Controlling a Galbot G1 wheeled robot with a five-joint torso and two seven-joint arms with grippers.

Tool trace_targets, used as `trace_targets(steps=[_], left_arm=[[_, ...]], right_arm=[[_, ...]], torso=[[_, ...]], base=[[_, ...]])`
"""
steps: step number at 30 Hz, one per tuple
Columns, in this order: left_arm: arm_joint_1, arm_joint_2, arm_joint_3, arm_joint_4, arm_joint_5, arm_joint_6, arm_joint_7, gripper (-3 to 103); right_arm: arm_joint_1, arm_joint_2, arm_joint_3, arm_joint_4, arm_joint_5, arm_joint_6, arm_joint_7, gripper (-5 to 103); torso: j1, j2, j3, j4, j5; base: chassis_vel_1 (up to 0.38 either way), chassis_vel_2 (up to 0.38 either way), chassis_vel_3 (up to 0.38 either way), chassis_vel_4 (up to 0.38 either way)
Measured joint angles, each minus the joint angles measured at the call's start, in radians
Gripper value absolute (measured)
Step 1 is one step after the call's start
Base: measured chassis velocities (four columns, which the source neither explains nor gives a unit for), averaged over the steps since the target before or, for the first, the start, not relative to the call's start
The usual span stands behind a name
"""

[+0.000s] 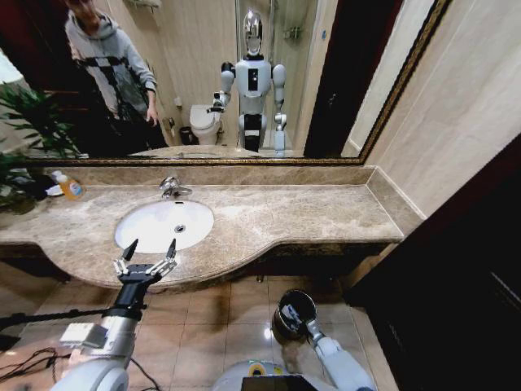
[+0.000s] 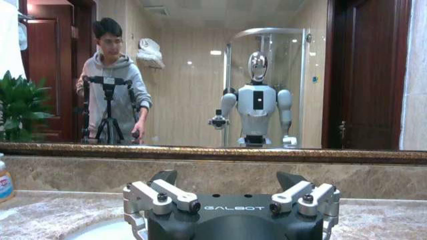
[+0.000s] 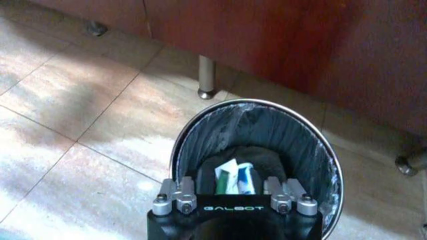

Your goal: Pick up the trash from the sink and place it in the trash bin.

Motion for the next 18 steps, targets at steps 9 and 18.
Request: trace_targets(steps=[9, 18], left_arm=[[0.0, 0.0, 0.0, 0.0, 0.0, 0.0, 0.0, 100], [0.0, 0.0, 0.0, 0.0, 0.0, 0.0, 0.0, 100]], right_arm=[[-0.047, -0.01, 0.0, 0.083, 0.014, -0.003, 0.002, 84], [-0.156, -0.054, 0.003, 0.32, 0.142, -0.027, 0.084, 100]], torso=[[0.0, 0.0, 0.0, 0.0, 0.0001], [0.0, 0.0, 0.0, 0.0001, 0.0]], base=[[0.0, 0.0, 0.0, 0.0], [0.0, 0.0, 0.0, 0.0]])
